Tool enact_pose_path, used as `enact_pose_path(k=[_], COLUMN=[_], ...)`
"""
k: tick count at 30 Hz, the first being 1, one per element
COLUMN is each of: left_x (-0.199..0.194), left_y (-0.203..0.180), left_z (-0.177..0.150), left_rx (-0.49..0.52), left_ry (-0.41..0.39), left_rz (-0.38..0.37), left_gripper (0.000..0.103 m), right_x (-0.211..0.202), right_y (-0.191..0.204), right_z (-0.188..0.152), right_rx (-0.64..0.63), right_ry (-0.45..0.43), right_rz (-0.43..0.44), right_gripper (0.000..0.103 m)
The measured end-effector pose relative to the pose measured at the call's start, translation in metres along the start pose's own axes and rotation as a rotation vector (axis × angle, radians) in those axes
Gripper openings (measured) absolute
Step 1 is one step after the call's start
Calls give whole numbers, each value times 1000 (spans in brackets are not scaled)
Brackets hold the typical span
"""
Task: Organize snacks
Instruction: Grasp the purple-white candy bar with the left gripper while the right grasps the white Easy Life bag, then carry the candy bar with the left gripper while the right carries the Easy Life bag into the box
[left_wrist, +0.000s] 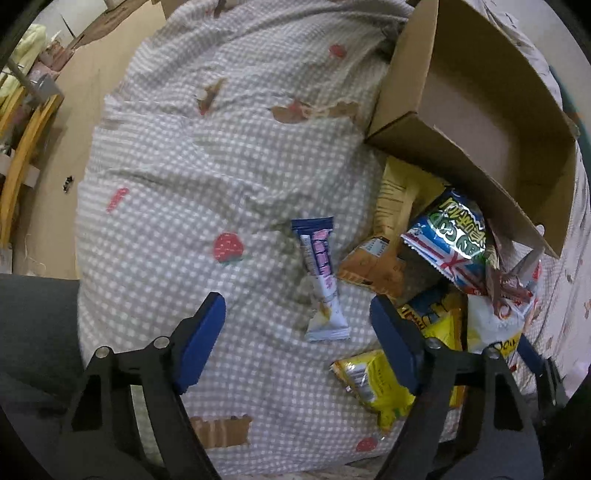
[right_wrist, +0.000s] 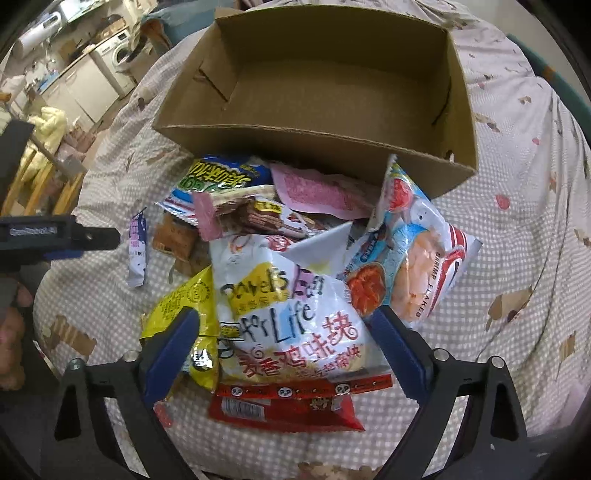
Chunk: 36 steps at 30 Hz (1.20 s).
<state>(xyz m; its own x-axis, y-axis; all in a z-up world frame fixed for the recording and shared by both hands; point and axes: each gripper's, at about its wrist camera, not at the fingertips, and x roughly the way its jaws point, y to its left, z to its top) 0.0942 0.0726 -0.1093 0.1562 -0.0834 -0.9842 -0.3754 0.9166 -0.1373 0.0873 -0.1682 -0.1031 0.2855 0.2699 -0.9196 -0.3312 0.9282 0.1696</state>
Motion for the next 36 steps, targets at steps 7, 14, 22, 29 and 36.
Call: enact_pose_path(k=[7,14,22,29,36], left_x=[34,53,17,-22,-60], left_y=[-22,-28,-21,-17,-25], left_z=[-6,-8,-7,-19,-21], left_rx=[35,27,65,99,132], left_ry=[34,46,-16,-122,-213], left_rz=[40,33,49,42,19], left_gripper=[55,17,15,15,15], right_x=[10,14,-4,-38,-65], right_y=[-3,5,-5,-20,-31], right_z=[-2,-1,-8,-21,-31], right_rx=[28,20,62,125,156], right_ry=[29,28,1,-79,-166], right_rz=[28,35,103,231,244], right_gripper=[91,79,50,43,40])
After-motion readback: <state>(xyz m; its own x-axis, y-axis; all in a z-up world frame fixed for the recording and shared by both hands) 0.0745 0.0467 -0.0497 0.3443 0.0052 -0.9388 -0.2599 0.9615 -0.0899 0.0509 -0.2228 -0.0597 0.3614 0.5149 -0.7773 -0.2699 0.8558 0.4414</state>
